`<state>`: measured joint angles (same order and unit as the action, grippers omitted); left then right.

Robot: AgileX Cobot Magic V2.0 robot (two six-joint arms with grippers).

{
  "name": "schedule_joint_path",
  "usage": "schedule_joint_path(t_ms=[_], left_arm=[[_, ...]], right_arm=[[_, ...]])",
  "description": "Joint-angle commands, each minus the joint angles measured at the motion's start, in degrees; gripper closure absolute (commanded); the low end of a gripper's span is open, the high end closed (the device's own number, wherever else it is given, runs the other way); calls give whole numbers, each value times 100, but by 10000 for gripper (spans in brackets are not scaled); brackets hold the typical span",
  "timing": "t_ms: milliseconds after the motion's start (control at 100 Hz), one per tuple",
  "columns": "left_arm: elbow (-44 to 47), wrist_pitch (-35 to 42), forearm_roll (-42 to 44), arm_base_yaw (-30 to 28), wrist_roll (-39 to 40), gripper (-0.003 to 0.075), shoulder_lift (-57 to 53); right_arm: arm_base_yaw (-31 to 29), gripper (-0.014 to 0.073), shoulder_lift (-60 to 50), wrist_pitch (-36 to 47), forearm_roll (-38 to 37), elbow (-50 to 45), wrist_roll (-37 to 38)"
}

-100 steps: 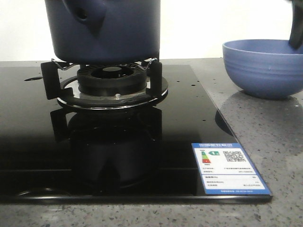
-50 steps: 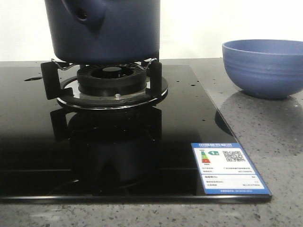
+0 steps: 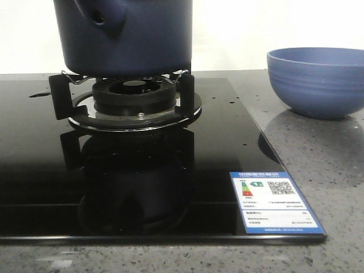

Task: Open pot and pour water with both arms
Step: 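Lower the glass lid back onto the pot and open the left gripper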

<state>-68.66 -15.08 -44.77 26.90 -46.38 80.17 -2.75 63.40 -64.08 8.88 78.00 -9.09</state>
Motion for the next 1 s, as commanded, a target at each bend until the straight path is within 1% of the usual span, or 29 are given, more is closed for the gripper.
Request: schedule_joint_path(t_ms=[0, 170, 530, 700, 770, 890, 920, 990], left_arm=[[-205, 539, -178, 150, -71, 312, -173], [-205, 608, -178, 234, -291, 312, -97], [-205, 696, -102, 222, -300, 312, -5], [-205, 532, -102, 222, -300, 309, -5], [-205, 488, -102, 222, -300, 286, -5], [-205, 322, -102, 222, -300, 183, -110], [-205, 307, -102, 222, -300, 169, -168], [-205, 250, -102, 213, -300, 167, -324]], right_arm=[[-20, 157, -109, 298, 72, 136, -73], [-20, 157, -109, 322, 72, 136, -73], [-20, 157, -109, 334, 72, 136, -81], [-20, 157, -109, 334, 72, 136, -81], [-20, 157, -109, 334, 72, 136, -81], [-20, 157, -109, 334, 72, 136, -81], [-20, 157, -109, 334, 83, 136, -81], [-20, 157, -122, 362, 144, 136, -81]])
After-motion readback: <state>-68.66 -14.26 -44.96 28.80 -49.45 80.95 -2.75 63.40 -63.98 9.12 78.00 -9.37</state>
